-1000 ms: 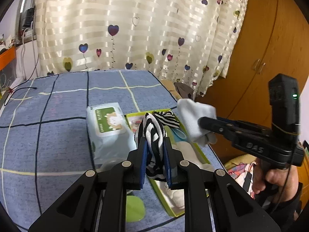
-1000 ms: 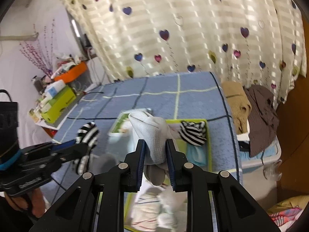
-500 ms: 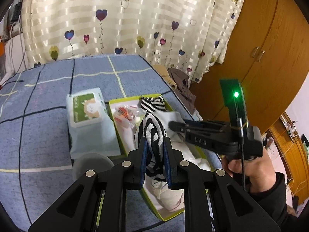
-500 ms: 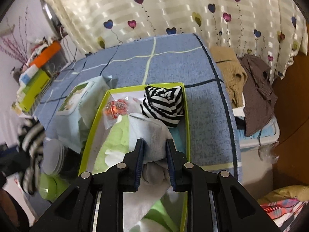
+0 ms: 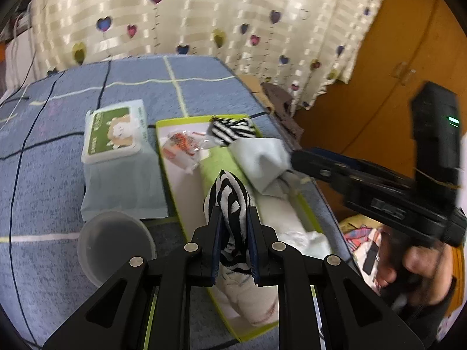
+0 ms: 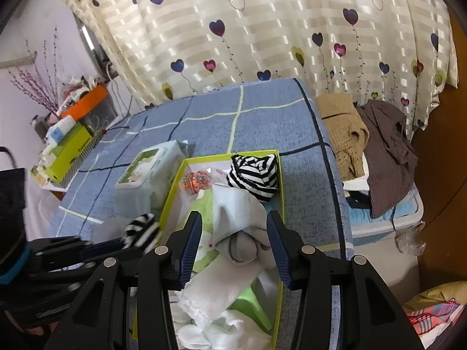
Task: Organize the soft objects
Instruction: 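Lower both socks into the box and open both tools, then withdraw both open tools back from the box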
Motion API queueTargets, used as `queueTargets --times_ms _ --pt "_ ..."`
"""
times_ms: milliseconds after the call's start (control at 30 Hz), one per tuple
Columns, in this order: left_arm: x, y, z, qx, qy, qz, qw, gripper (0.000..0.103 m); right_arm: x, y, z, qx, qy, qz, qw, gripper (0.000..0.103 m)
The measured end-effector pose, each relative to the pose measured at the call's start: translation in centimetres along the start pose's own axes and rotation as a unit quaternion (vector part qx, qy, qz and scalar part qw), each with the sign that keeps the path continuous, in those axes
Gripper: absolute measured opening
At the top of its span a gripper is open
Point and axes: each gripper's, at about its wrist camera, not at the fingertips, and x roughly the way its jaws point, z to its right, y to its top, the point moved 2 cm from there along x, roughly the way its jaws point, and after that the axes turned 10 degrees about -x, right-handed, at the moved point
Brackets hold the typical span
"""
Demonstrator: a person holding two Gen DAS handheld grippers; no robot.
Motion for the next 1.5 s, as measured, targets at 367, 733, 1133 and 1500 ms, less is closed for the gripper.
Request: queueTargets --times_ms 367,733,1133,1500 --pt "2.3 0.5 -0.9 -0.036 0.029 -0.004 0.9989 0.029 -1.6 0.2 -0.7 -0.012 0.014 0.022 1.0 0.045" --pt "0.5 0.1 -0.6 -0.028 0.009 0.007 0.9995 0.044 -2.9 0.1 -1.6 -0.014 0.011 0.034 0.999 0.045" --pt "-4.5 -1.7 0.1 0.007 0.005 0.042 0.9991 0.044 -6.2 -2.0 -5.8 -0.032 -0.015 0.03 0.999 0.046" --pt "-8.3 -4.7 -0.9 0.028 0.018 0.067 0.9972 0.044 -8.2 -4.6 -10.7 -0.054 -0.04 0.016 0.998 0.052"
